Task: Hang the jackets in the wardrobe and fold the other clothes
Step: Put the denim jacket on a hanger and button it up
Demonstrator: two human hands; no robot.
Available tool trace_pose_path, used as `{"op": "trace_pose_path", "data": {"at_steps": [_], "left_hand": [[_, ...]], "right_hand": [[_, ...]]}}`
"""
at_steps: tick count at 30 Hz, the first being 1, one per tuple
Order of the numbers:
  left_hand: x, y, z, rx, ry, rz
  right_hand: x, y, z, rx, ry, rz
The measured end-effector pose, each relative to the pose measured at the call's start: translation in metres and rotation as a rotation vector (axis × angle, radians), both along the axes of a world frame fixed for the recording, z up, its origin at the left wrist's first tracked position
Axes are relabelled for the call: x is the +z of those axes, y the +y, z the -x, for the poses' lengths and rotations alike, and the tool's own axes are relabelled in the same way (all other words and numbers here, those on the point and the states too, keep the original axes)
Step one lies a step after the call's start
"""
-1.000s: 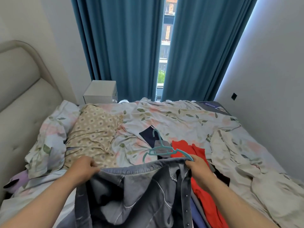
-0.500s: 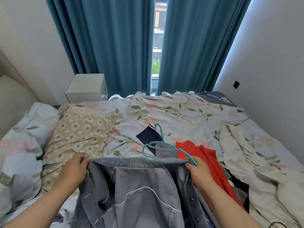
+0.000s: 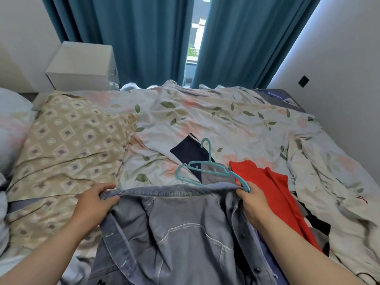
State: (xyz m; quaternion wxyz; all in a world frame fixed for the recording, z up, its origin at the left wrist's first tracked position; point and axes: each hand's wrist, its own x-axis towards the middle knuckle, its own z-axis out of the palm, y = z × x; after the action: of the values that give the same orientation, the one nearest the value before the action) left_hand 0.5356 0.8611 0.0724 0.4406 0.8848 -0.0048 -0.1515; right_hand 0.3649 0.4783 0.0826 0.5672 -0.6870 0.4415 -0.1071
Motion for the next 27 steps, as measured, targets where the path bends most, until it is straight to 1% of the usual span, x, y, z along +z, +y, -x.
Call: {"op": "trace_pose_path", "data": {"at_steps": [3,7,10,13,15,17,19,21,24,25,27], "left_hand": [[-0.014,-0.006,0.006,0.003,0.053,-0.039],[-0.035,-0.029,0.02,0.148,0.113,0.013],[-0.056,-0.054,0.027,0.19,0.091,0.0],[-0.082,-0.08,0.031,0.182,0.044,-0.081],[-0.097,-0.096,0.029,0.17,0.009,-0.143],[-0.108,-0.107,0.025,0.141,-0.031,-0.198],[-0.117,-0.111,0.024,0.148,-0.042,-0.252],[-0.121,-0.107,0.024,0.204,-0.007,-0.267],[-0.123,-0.094,0.014,0.245,0.037,-0.274],[-0.122,-0.09,0.009,0.266,0.07,-0.252],[-0.12,-0.086,-0.001,0.301,0.127,-0.175]], "right_hand": [[-0.016,-0.015,-0.002,-0.047,-0.032,-0.109],[-0.033,-0.038,0.0,-0.151,-0.11,-0.292],[-0.047,-0.063,-0.002,-0.157,-0.116,-0.385],[-0.072,-0.094,-0.004,-0.134,-0.114,-0.504],[-0.089,-0.113,-0.008,-0.157,-0.1,-0.55],[-0.099,-0.13,-0.012,-0.155,-0.12,-0.528],[-0.093,-0.146,-0.013,-0.112,-0.157,-0.446],[-0.076,-0.164,-0.011,-0.076,-0.205,-0.376],[-0.042,-0.185,0.0,-0.057,-0.283,-0.382],[-0.034,-0.186,0.006,-0.031,-0.263,-0.394],[-0.031,-0.174,0.018,0.056,-0.16,-0.431]]}}
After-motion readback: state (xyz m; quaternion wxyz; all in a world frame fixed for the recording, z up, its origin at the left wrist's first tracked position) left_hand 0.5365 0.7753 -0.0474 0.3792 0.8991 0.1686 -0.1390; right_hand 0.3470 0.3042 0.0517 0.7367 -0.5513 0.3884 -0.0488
